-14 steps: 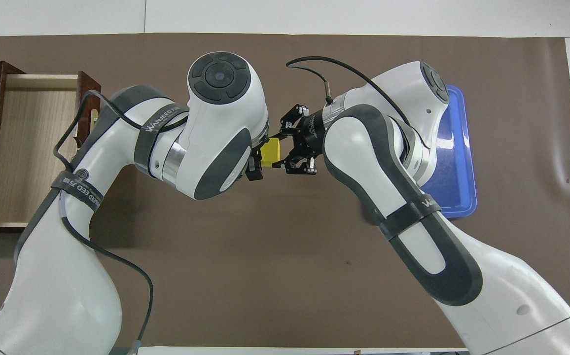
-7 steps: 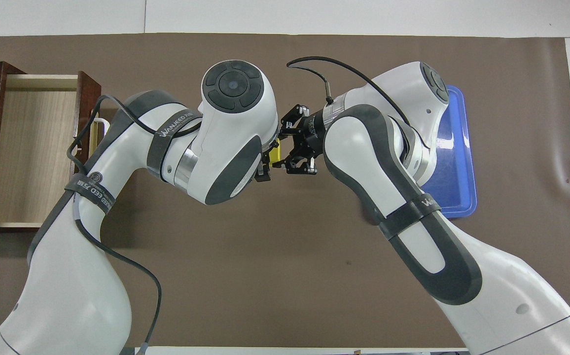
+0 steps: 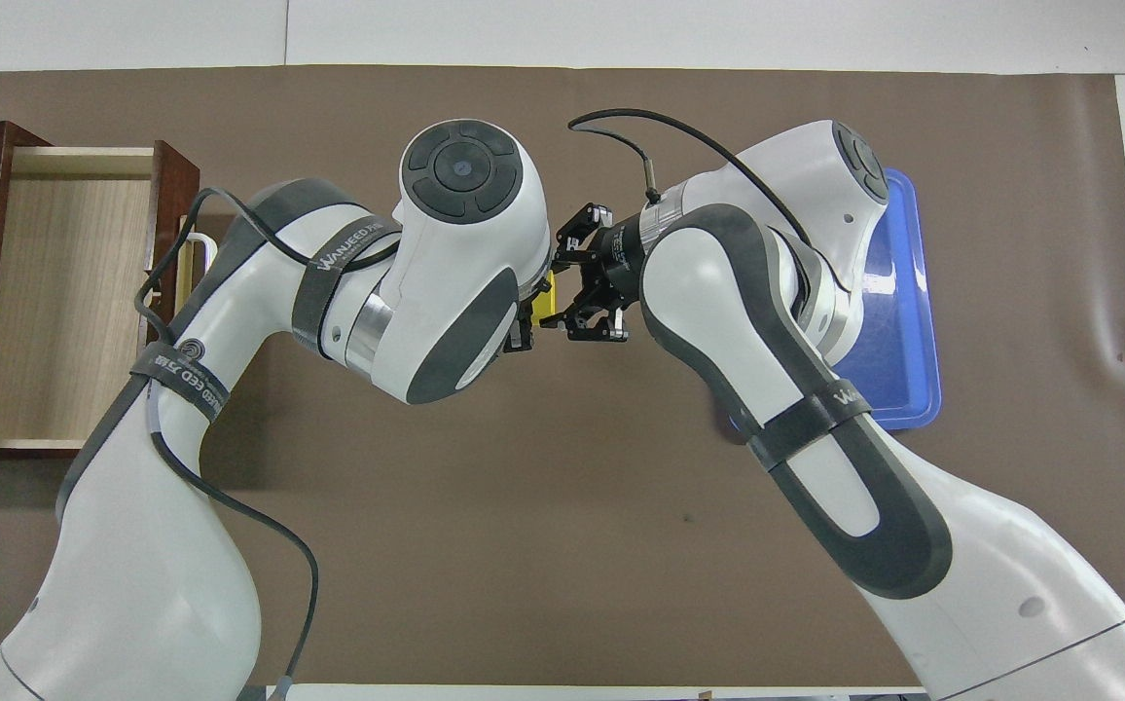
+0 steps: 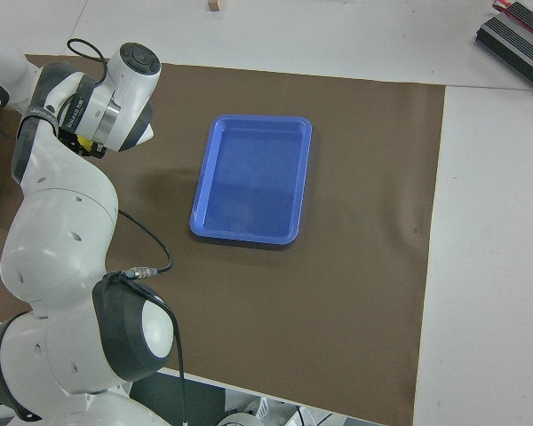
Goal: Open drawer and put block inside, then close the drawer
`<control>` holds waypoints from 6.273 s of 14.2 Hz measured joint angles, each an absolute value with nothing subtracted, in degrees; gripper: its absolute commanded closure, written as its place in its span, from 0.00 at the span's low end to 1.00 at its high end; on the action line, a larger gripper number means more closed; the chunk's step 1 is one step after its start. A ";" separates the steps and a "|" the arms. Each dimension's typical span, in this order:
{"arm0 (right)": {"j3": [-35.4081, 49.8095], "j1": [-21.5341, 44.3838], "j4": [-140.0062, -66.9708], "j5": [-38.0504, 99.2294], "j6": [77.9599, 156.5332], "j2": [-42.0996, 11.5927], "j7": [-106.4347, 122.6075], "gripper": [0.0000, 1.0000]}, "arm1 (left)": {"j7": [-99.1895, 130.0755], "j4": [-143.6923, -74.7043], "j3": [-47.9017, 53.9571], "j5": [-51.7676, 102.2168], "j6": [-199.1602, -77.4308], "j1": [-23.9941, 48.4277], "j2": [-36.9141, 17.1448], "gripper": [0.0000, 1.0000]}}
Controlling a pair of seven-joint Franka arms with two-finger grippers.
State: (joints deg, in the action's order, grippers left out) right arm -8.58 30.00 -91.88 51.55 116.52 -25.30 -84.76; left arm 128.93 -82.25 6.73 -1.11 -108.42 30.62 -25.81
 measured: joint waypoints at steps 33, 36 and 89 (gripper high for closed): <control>-9.65 12.30 -91.15 3.16 87.42 -1.47 -21.10 0.00 | 79.76 -82.42 5.06 0.85 -99.66 -5.83 -17.97 1.00; -9.65 10.97 -91.44 1.10 87.36 -0.84 -7.97 0.00 | 77.95 -89.63 5.04 0.97 -106.27 -7.24 -16.17 1.00; 0.85 0.10 -93.10 -1.83 88.50 -0.51 -3.68 0.00 | 27.73 -95.48 8.52 -0.35 -89.16 -1.81 0.16 0.00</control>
